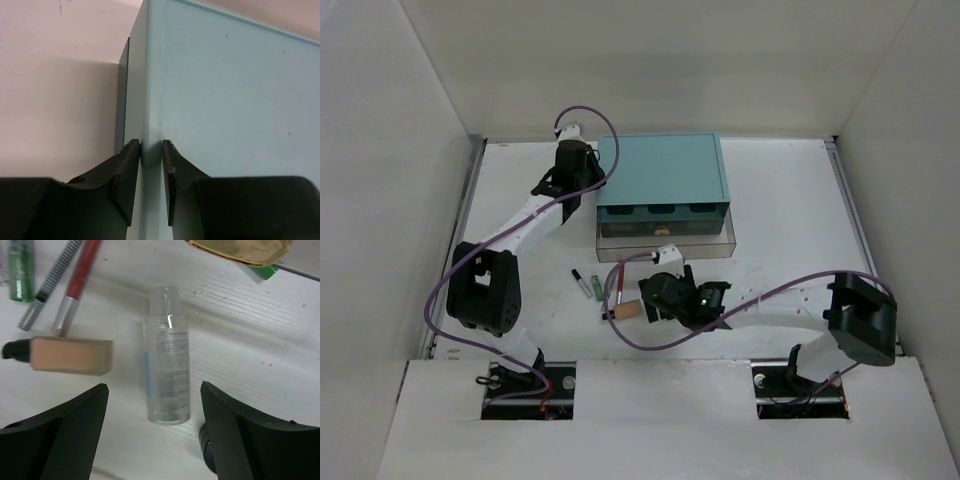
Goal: Organize the makeup
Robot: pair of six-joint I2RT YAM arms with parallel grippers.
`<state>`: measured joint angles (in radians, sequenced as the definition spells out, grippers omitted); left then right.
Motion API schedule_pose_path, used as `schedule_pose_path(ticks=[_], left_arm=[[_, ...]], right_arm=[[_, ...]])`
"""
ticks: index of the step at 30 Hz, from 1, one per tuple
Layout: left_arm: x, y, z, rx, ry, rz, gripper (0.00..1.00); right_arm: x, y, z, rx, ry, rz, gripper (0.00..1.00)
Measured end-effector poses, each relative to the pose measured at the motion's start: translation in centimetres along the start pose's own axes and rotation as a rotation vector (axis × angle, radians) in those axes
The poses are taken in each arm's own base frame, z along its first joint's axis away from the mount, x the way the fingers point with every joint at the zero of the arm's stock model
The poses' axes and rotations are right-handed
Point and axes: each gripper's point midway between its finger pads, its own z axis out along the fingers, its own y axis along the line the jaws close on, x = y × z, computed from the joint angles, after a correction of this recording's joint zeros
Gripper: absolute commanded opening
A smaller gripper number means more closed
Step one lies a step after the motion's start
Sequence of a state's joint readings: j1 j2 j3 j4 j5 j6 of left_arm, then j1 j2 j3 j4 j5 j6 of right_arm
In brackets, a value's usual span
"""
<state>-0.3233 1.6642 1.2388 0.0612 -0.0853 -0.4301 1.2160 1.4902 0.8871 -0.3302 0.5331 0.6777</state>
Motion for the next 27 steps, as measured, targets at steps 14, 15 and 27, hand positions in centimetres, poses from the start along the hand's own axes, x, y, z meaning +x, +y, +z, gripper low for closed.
schedule_pose_path(ticks=[14,15,27], left_arm=[[0.0,0.0,0.0,-0.003,-0.003,0.004,0.11],[0.0,0.0,0.0,-0.002,-0.003,0.004,0.11],[0.0,0.0,0.0,-0.002,-0.003,0.004,0.11]], right_arm=[[3.1,-0.8,3.5,0.056,0.074,-0.019,0.12],[3.1,-0.7,3.2,0.05,0.073,-0.023,0.1],[0.7,9.5,-10.4,-0.497,-0.017,-0.31,0.04]])
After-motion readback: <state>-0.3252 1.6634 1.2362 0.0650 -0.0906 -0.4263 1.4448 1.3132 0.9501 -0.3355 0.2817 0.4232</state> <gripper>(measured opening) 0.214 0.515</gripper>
